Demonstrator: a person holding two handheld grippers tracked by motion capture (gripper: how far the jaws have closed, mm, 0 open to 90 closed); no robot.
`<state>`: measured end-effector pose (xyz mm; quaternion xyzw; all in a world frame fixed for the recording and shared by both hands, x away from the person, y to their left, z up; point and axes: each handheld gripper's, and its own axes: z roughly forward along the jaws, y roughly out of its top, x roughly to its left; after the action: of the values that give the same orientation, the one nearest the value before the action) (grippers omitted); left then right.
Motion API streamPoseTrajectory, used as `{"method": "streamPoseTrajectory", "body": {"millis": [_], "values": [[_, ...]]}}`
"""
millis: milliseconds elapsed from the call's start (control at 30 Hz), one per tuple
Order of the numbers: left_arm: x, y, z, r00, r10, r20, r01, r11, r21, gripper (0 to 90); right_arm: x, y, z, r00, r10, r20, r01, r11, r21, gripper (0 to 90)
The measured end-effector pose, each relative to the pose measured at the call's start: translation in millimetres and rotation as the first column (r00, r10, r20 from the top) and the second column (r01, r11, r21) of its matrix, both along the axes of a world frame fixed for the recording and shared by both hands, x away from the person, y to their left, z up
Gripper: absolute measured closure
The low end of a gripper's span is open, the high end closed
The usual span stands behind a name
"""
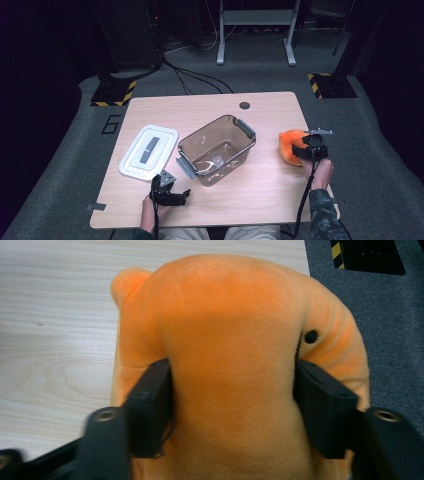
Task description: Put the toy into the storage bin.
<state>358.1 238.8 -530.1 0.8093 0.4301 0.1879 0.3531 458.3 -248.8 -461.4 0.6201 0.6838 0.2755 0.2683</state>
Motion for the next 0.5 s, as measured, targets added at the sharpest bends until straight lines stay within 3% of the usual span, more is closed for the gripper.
{"method": "streamPoseTrajectory", "body": {"millis": [33, 67, 167, 433, 500], "values": [[0.0, 0.0, 0.0, 1.0000, 0.000, 0.000, 0.000, 1.0000, 0.000, 10.4, 0.0, 0.0, 0.0, 1.0000, 0.000, 0.000, 0.000, 1.0000, 0.000, 46.0], [0.0, 0.0, 0.0, 1.0000, 0.000, 0.000, 0.000, 1.0000, 0.000, 10.4, -0.3, 0.5, 0.3, 1.0000, 0.007, 0.003, -0.007, 1.0000, -0.005, 54.0], [0.0, 0.0, 0.0, 1.0000, 0.000, 0.000, 0.000, 1.0000, 0.000, 10.4, -1.0, -0.9, 0.1, 0.9998, 0.011, 0.014, -0.011, 0.9998, 0.015, 61.2], [0.0, 0.0, 0.0, 1.0000, 0.000, 0.000, 0.000, 1.0000, 0.000, 10.4, -6.9, -3.7, 7.5, 0.9980, 0.023, 0.060, -0.025, 0.9994, 0.026, 64.8], [0.0, 0.0, 0.0, 1.0000, 0.000, 0.000, 0.000, 1.0000, 0.000, 10.4, -10.5, -5.8, 10.3, 0.9968, 0.026, 0.076, -0.031, 0.9980, 0.055, 64.7]]}}
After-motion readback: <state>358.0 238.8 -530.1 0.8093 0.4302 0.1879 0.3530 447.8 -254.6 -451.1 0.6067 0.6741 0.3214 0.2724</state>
